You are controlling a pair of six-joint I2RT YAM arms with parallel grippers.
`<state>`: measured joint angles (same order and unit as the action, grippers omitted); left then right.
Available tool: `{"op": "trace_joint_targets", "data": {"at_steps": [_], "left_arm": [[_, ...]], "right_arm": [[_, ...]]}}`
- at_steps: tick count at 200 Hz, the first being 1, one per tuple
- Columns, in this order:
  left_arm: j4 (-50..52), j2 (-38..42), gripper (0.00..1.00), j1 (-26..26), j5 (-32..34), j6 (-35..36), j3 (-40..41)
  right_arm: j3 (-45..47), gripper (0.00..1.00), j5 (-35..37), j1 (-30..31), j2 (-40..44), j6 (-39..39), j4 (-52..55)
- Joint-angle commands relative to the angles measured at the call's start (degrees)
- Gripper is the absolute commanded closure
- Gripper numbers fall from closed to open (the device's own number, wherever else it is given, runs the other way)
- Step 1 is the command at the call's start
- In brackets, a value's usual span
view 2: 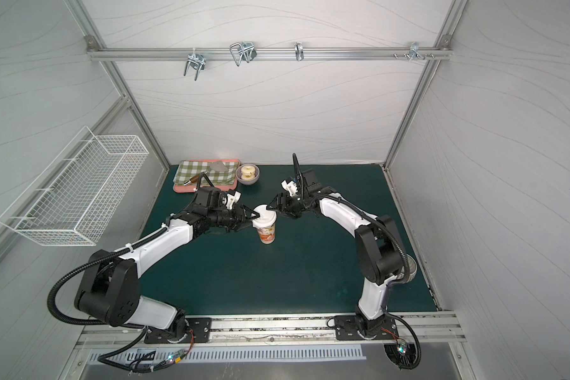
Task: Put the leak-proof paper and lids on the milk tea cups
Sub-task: Secure the cup lid on the cup.
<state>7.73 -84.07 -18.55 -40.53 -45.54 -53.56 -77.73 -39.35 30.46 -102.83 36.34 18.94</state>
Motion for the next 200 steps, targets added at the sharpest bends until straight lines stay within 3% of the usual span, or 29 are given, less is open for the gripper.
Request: {"op": "trace_joint_targets", "data": {"at_steps": [1, 39, 122, 200], "left_arm": [[4.14, -1.33, 0.49, -0.18, 2.21, 0.92, -1.27], [4.43, -0.87, 0.47, -0.18, 2.04, 0.91, -1.89], [4.52, 0.06, 0.32, -0.35, 0.90, 0.38, -4.75], [4.14, 0.36, 0.31, -0.63, 0.57, -0.07, -5.26]], "right_arm": [[-0.06, 0.35, 0.26, 0.16, 1.70, -1.27, 3.93], [2.67, 0.35, 0.15, 0.39, 2.36, -1.01, 2.85], [1.72, 0.35, 0.25, 0.39, 3.06, -0.79, 2.97], [1.45, 0.34, 0.24, 0.57, 3.92, -0.48, 2.83]]}}
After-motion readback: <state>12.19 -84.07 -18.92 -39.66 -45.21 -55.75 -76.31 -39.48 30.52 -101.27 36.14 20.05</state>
